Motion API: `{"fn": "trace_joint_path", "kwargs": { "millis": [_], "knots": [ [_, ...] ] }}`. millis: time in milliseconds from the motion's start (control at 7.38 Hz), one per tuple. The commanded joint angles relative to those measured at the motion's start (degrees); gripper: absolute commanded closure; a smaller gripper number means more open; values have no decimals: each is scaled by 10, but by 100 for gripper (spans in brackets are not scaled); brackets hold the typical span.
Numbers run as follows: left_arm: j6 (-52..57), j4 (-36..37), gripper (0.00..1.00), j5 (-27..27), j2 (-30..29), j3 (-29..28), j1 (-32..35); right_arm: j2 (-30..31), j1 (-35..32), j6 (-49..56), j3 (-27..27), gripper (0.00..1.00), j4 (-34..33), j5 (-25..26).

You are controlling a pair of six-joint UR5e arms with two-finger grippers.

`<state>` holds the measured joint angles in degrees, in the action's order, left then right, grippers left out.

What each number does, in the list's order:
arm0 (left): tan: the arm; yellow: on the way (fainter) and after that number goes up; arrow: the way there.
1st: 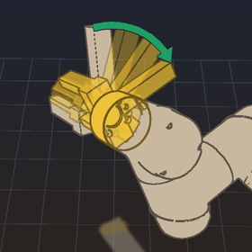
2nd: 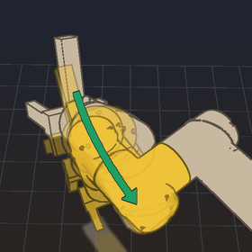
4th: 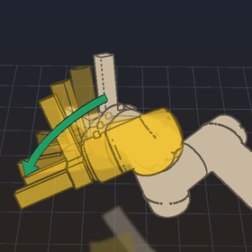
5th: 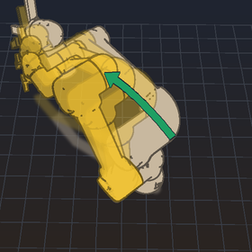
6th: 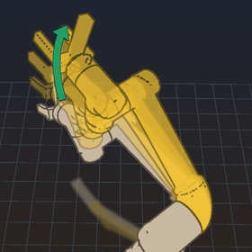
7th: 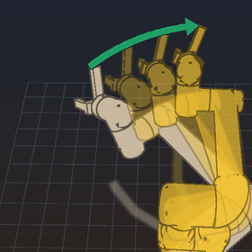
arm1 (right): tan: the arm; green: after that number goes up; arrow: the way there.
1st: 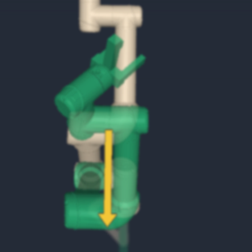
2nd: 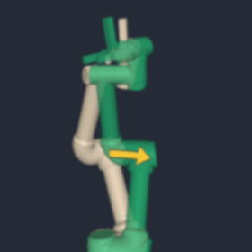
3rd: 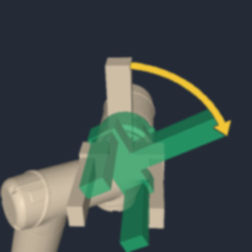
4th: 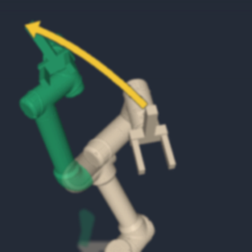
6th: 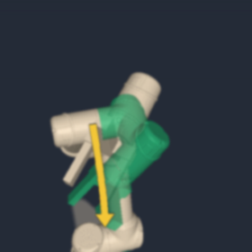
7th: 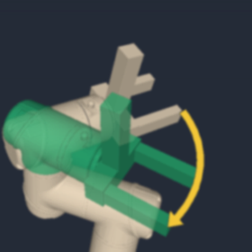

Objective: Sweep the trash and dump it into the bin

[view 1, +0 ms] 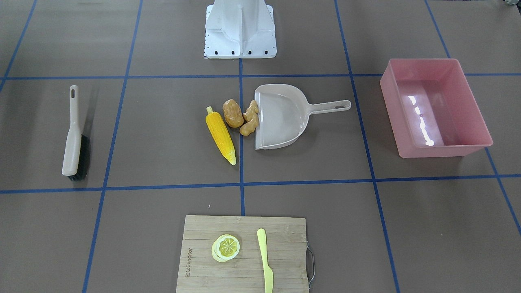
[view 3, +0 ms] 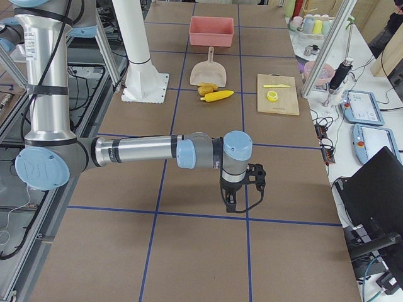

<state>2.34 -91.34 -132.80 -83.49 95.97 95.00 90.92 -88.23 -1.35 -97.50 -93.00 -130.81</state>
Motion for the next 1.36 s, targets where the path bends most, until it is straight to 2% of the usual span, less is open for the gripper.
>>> {"fn": "trace_joint_path", "kwargs": {
  "millis": [0, 271, 678, 949, 1220],
  "knots": [
    [0, -5, 2, 0, -14, 11, -37, 0, 7, 0, -3, 0, -1, -1],
    [-1, -67, 2, 8, -21, 55, -119, 0, 9, -2, -3, 0, -1, -2],
    [0, -72, 2, 9, -46, 143, -204, -1, 9, -3, -2, 0, -1, -2],
    [0, -84, 2, 15, -47, 208, -298, -1, 9, -3, -1, 0, -1, -3],
    [12, -166, 2, 71, -53, 206, -358, -4, 9, -5, 2, 0, -2, -11]
  ]
}}
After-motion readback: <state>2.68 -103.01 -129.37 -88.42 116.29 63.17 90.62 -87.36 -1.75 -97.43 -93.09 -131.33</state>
